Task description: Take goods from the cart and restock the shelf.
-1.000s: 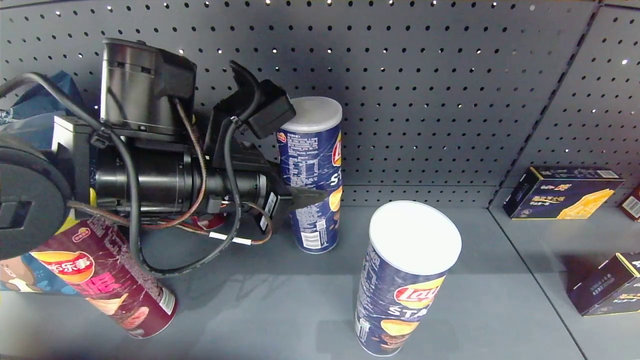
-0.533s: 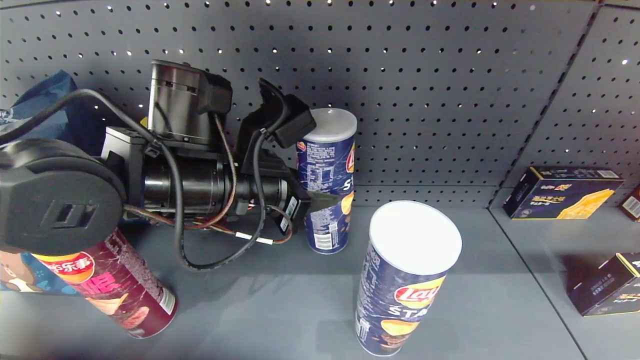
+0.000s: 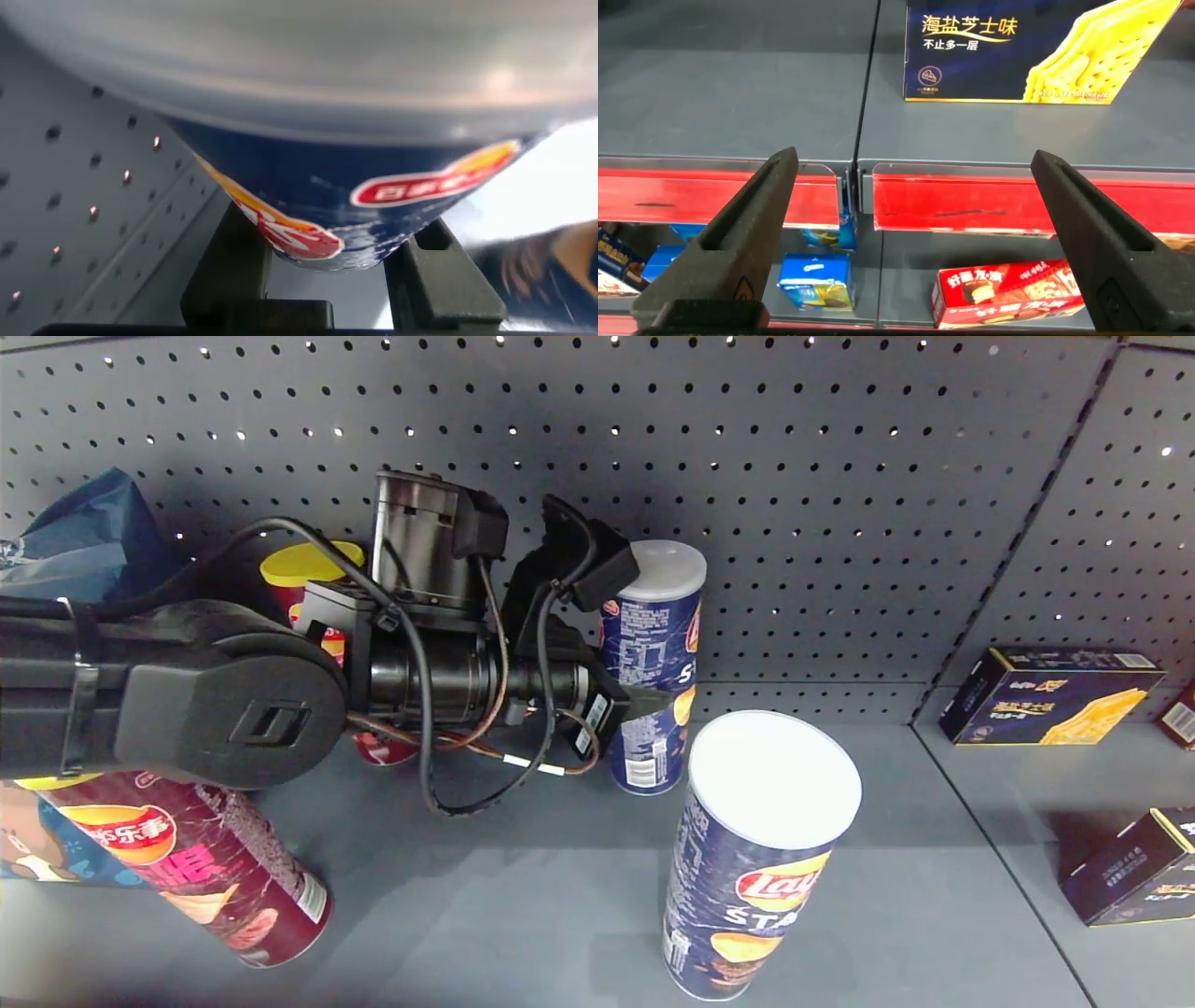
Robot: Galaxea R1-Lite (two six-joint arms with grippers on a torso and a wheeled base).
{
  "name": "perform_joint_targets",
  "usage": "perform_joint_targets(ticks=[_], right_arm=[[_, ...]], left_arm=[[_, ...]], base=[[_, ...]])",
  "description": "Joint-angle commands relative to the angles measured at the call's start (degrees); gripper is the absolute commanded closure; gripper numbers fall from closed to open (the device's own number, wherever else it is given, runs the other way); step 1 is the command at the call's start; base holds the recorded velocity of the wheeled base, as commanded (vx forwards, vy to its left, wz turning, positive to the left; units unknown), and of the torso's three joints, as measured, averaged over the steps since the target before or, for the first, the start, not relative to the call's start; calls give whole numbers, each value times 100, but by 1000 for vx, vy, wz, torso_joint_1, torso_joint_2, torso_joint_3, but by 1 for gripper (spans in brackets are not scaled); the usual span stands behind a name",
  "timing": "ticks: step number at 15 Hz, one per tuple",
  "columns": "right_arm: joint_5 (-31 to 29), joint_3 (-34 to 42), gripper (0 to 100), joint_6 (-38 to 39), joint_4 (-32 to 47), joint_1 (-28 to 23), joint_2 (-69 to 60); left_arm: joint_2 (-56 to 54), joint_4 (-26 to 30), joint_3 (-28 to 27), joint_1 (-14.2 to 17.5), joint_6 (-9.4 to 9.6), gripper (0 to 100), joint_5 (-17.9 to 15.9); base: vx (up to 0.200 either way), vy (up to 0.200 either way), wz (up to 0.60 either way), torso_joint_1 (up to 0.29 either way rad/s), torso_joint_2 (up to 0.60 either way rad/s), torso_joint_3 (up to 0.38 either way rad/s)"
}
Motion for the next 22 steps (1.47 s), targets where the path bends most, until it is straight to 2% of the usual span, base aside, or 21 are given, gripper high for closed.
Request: perform_joint_targets(ticks=[1,11,12,22], right_arm=[[2,0,0,-2,-2,0,8],[2,0,0,-2,-2,0,8],[2,0,0,-2,-2,0,8],[2,0,0,-2,-2,0,8]], left_arm=[[206,-7,-90,-13,14,100,-2],[364,-7,-55,-22,84,100,-2],[364,-16,-55,-22,75,0,-2],[-304,-34,51,-22,49,0,77]], base=[[0,0,0,0,0,0],[0,0,0,0,0,0],[0,0,0,0,0,0],[0,0,0,0,0,0]])
